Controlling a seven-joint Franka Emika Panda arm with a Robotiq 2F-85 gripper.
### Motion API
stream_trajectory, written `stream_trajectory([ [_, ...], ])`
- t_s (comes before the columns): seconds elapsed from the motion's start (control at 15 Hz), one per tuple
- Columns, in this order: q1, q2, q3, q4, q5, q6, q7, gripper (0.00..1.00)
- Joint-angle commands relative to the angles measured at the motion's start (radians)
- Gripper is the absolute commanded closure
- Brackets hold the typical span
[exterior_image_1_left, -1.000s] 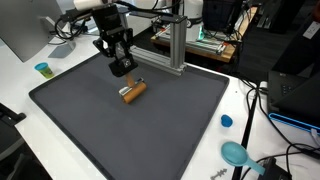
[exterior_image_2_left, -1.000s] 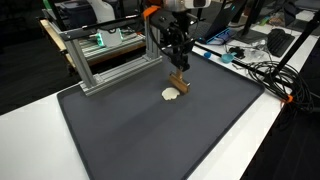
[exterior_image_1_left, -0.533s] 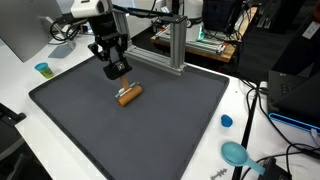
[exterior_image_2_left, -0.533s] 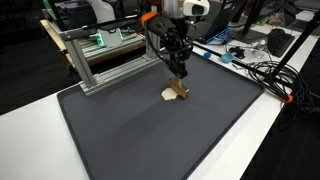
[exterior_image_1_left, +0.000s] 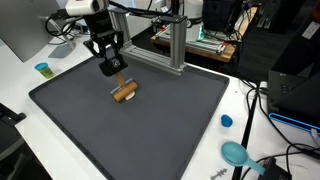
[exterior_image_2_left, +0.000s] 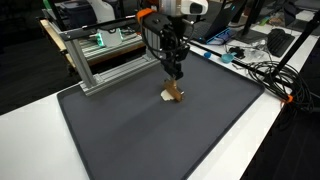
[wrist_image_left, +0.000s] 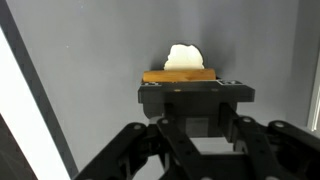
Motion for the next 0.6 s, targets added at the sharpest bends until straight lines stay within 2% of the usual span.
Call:
stream_trajectory([
  [0.0,0.011,0.018,-0.008,-0.011,-0.055,-0.006,0.025,0.79],
  [0.53,0.019,0.027,-0.032,-0.031,-0.159,0.027,0.102,0.79],
])
